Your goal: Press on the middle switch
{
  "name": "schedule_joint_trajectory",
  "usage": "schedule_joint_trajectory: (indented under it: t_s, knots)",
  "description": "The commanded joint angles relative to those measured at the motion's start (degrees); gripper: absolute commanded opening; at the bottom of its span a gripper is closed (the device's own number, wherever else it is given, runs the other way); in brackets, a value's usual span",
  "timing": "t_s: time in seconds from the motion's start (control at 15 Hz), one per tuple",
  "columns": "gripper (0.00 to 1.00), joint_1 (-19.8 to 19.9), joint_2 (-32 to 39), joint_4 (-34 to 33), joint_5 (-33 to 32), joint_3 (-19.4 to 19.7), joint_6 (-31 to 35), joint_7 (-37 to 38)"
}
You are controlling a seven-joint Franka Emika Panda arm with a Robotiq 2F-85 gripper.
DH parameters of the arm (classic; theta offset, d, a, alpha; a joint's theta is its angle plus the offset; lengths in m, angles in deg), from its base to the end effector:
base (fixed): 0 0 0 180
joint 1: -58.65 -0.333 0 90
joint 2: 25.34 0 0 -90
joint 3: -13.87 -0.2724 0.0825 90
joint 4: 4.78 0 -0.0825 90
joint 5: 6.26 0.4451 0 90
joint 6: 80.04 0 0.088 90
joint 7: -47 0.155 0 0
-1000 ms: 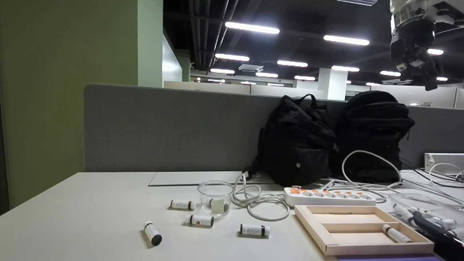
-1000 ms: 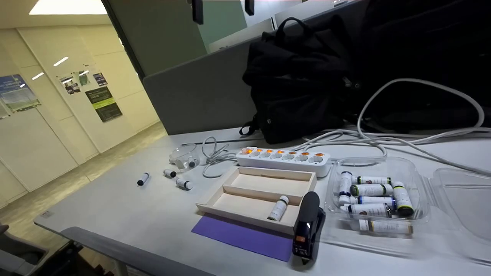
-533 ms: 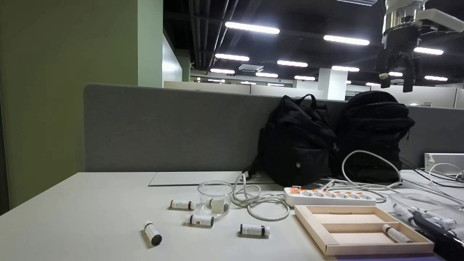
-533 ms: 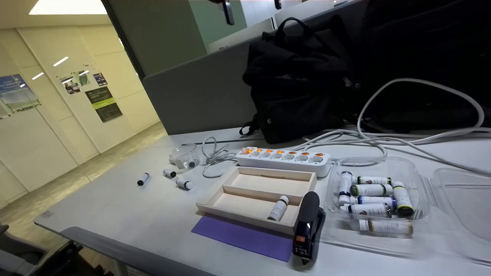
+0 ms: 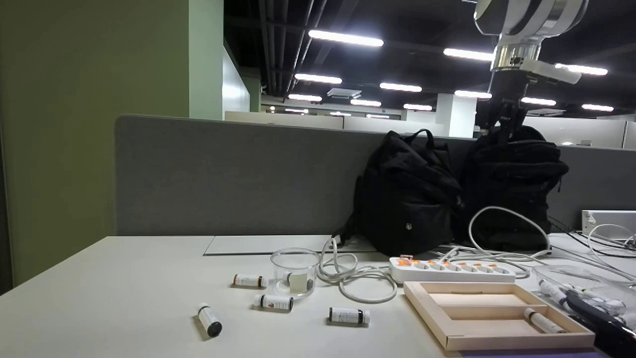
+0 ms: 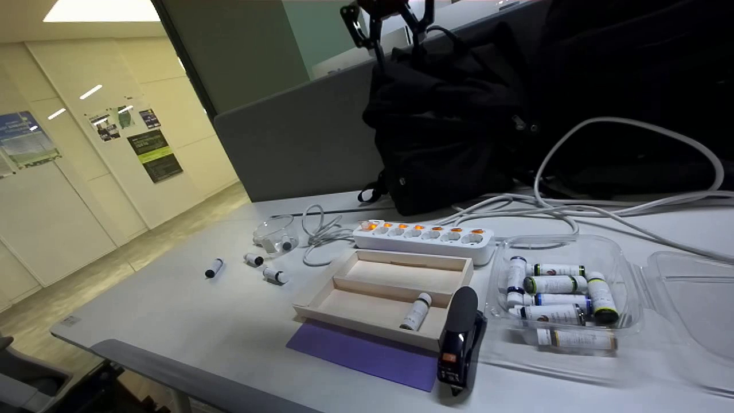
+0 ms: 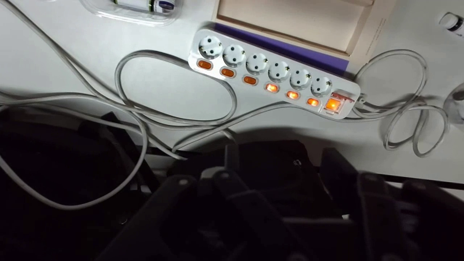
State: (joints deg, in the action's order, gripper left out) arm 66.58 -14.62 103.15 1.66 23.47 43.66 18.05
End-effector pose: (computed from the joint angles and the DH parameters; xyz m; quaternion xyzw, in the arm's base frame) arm 0.6364 -0.1885 0.2997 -0.9958 -0.0659 -0.0593 0.0221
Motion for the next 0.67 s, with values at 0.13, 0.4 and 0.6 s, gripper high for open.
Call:
schedule_joint_trajectory:
  t_s: [0.13, 0.4, 0.6]
  knots:
    - [0.17, 2.1, 10.4, -9.6, 0.3, -3.6, -2.0, 0.5]
    - [0.0, 2.3, 13.7, -11.6, -2.4, -4.6, -1.2, 1.4]
    - [0.0, 3.4, 13.9, -12.4, -2.1, -5.1, -6.5, 1.1]
